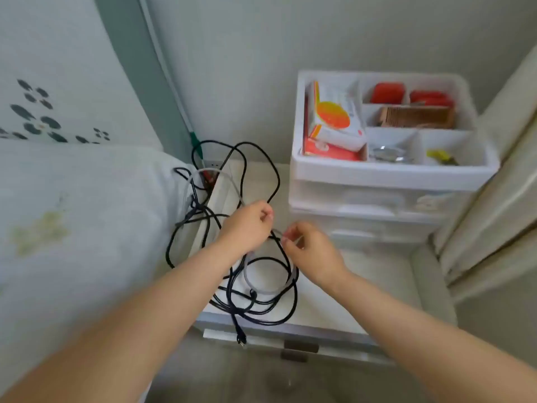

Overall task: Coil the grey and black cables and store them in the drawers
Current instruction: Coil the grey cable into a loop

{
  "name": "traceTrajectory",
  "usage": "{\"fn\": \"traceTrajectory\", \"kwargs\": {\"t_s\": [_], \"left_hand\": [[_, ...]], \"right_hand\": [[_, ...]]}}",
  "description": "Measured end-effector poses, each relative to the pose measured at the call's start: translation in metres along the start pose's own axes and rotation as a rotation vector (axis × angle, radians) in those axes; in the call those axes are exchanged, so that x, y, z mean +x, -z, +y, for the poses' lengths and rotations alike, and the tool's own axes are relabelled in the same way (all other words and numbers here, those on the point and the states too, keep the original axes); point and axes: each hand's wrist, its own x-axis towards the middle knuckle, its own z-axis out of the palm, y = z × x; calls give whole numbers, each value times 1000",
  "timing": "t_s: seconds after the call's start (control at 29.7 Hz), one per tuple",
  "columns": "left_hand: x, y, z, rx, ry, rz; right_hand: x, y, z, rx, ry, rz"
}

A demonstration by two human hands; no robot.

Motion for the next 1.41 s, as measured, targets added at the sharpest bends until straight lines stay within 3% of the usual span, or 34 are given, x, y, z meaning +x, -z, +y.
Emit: {"fn": "traceTrajectory", "kwargs": {"t_s": [0.1,0.3,0.37,0.44,0.54,0.71,0.81,0.98,1.11,1.28,1.41], "left_hand": [[2,-23,-17,142,-42,57],[-31,-44,-24,239,-101,-7],[-45,-44,-23,290,-118,-107],[-62,-40,-22,252,-136,-217],[-89,-28,-19,142,-181,-213],[-137,4,-16,-239,-263,-4],[-164,21,-13,-368,-355,102],[-211,34,19,-450,-564,47],[-223,41,24,-1020,-485,-14],[-212,33,14,-1811,-103,2],[-203,33,11,-2054,14,79]], "right_hand": [[-2,-25,21,-228,134,171],[-8,-42,34,-530,130,185],[-16,-37,27,-376,141,202],[-27,-29,13,-65,131,201],[-46,-13,-12,252,126,215],[-76,9,-34,485,143,191],[-94,13,-41,468,186,169],[-123,6,-63,572,186,333],[-134,8,-71,550,90,390],[-148,7,-56,581,100,180],[-155,16,-31,584,103,225]]}}
